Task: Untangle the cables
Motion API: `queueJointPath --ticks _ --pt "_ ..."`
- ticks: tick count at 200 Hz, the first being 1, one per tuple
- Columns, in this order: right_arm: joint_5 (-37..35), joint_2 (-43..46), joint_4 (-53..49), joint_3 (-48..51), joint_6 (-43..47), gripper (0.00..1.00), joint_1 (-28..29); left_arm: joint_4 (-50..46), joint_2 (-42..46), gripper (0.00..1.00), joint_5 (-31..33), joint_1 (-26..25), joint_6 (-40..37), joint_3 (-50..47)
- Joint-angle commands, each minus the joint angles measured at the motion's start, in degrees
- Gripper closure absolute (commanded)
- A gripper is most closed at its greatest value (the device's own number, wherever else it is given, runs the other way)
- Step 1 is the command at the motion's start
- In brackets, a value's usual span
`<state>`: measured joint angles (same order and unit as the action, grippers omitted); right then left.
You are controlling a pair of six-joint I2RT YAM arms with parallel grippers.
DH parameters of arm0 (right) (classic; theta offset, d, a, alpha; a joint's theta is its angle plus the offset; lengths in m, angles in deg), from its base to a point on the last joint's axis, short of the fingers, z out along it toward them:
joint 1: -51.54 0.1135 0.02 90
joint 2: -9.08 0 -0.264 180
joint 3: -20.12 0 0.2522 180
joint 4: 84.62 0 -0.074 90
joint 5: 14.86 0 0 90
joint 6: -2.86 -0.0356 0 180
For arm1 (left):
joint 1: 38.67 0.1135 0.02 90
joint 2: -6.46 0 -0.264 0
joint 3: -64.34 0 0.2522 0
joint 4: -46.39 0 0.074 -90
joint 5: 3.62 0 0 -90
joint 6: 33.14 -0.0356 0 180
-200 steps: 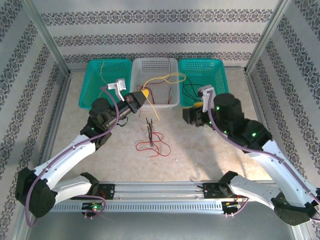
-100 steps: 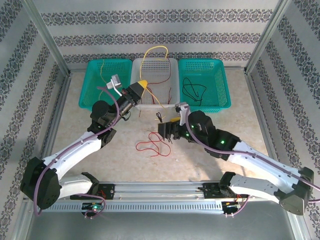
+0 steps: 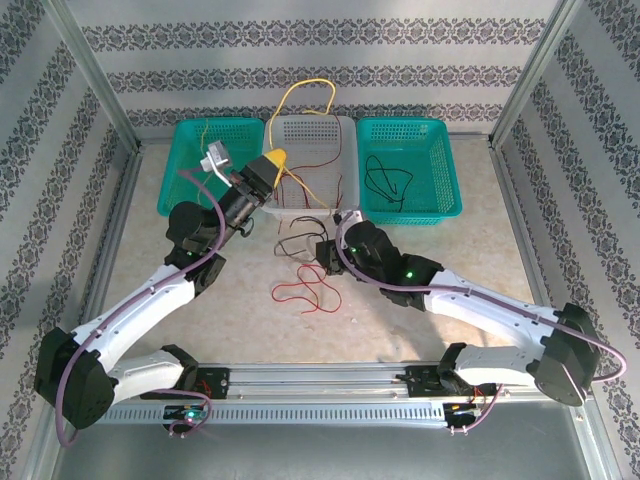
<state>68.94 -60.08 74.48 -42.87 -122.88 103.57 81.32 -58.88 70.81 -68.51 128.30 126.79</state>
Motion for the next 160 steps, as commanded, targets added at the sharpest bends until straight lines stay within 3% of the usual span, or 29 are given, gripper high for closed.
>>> queueJointPath --ticks 1,12,33,58,80,100,124,160 --pt "-0.3 -1.76 -0.4 1.99 -2.5 0.95 0.23 1.22 0.02 1.0 -0.17 1.32 0.43 3.39" --pt "0.84 -3.05 -1.53 2.12 -3.86 1.0 -0.13 -0.67 0.64 1.0 -0.27 2.72 -0.55 4.68" --pt "2.43 -4.99 -3.35 3.01 -5.61 1.0 -0.28 -6.52 1.82 1.0 -1.4 7.33 -3.01 8.84" --pt "2.1 -3.59 -4.33 5.09 -7.36 1.0 -0.7 -25.11 3.42 1.0 0.87 14.04 -6.97 16.23" --pt "3.29 -1.92 -5.91 5.23 -7.67 0.76 -2.26 -47.46 1.79 1.0 3.59 18.89 -16.06 25.52" --pt "2.75 -0.19 -9.21 4.26 -6.48 0.57 -2.98 -60.92 -1.16 1.0 8.14 21.62 -24.66 31.18" --pt "2.43 2.87 -12.17 3.51 -5.5 0.46 -3.59 -67.1 -6.6 1.0 11.14 24.97 -32.7 35.17" --pt "1.82 7.27 -15.89 1.53 -4.58 0.44 -4.2 -64.74 -15.47 1.0 10.81 30.2 -32.9 37.97"
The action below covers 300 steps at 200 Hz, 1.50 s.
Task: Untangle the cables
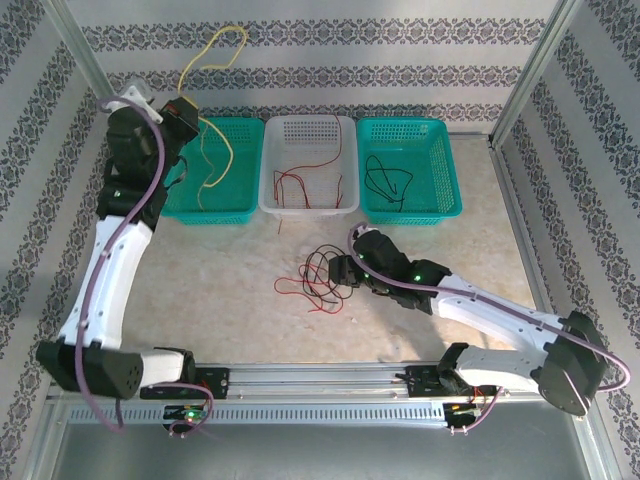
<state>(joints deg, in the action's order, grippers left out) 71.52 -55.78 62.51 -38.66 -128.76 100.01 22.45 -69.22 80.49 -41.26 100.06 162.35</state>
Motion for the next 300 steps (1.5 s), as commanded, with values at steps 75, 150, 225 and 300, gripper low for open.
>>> queueJointPath --ticks 75,150,225,300 --pt "-2.71 9.71 -7.77 -3.88 1.43 0.44 -0.96 -0.63 -17.41 0.36 -0.36 7.5 -2.61 2.59" --pt "-2.53 10.46 -10.24 -4.37 2.0 0.43 -2.88 7.38 -7.02 0.36 -9.93 6.78 1.44 -10.03" --pt "2.15 -7.31 -12.61 -4.82 -4.33 0.51 -7.07 -5.51 13.38 0.62 -18.68 -5.92 -7.89 -27.77" --pt "6.49 -22.94 -11.56 -6.66 -7.0 0.6 -8.63 1.31 17.65 0.7 -22.49 -13.52 -0.25 -36.03"
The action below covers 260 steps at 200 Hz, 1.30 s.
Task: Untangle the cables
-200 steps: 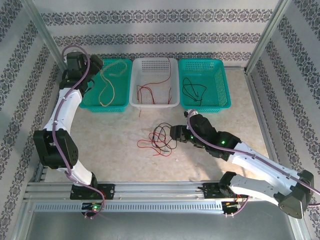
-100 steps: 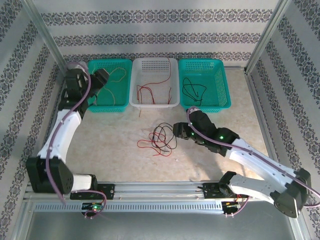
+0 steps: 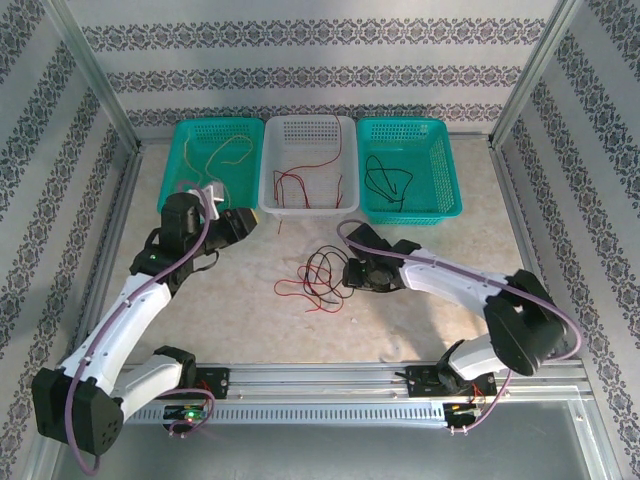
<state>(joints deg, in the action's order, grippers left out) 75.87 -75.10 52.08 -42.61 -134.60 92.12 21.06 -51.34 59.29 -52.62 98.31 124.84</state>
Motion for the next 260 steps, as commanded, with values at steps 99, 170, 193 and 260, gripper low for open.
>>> queueJointPath --ticks 99,170,193,260 --pt "0.39 1.66 0.32 -2.92 2.94 1.0 -0.11 6.25 -5.07 0.61 -2.24 -9.6 -1.02 7.49" --pt "-4.25 21.18 -1.91 -10.57 17.04 1.0 5.28 10.05 -9.25 0.4 -1.54 -17.6 -7.25 13.18" --pt "-5.94 23.68 -3.32 -13.77 19.2 1.0 5.59 9.88 -8.77 0.33 -0.95 -17.6 -9.67 15.11" --pt "-6.46 26.84 -2.74 -20.5 21.66 1.0 6.0 11.75 -7.92 0.27 -1.35 -17.8 -10.95 14.76"
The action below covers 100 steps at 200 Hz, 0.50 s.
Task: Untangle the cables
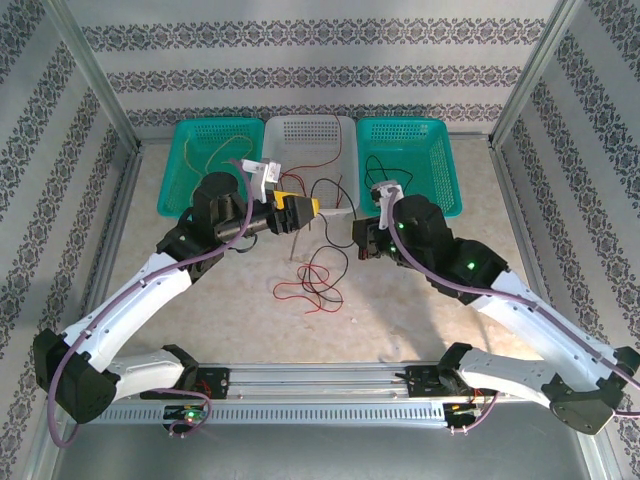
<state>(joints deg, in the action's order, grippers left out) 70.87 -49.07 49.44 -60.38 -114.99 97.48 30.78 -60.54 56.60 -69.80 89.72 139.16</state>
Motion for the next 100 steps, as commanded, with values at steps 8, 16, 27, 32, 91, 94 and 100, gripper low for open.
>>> queueJointPath --ticks 8,16,27,32,91,94,100 --pt "-1.19 0.7 0.01 -3.4 2.18 1.0 0.73 2.71 1.59 0.28 1.48 -0.67 -2.29 -0.07" --pt "-0.94 0.73 0.02 -3.86 2.19 1.0 0.74 3.8 1.69 0.31 0.93 -0.59 -1.85 -0.52" --pt "-0.67 0.66 0.02 -4.39 2.33 1.0 0.82 4.68 1.53 0.35 -0.1 -0.61 -1.41 -0.57" --pt "-0.49 0.58 0.02 -4.53 2.41 1.0 0.83 4.8 1.38 0.38 -0.47 -0.64 -1.23 -0.36" --pt "0.4 1.27 1.43 -3.67 1.75 1.0 1.52 9.56 -1.35 0.8 -2.73 -0.6 0.64 1.36" --pt "0.33 1.22 1.35 -3.66 1.75 1.0 1.53 9.98 -1.52 0.83 -2.8 -0.59 0.77 1.5" --pt "0.11 1.34 1.26 -3.57 1.75 1.0 1.53 10.63 -1.79 0.89 -2.99 -0.6 1.04 1.96"
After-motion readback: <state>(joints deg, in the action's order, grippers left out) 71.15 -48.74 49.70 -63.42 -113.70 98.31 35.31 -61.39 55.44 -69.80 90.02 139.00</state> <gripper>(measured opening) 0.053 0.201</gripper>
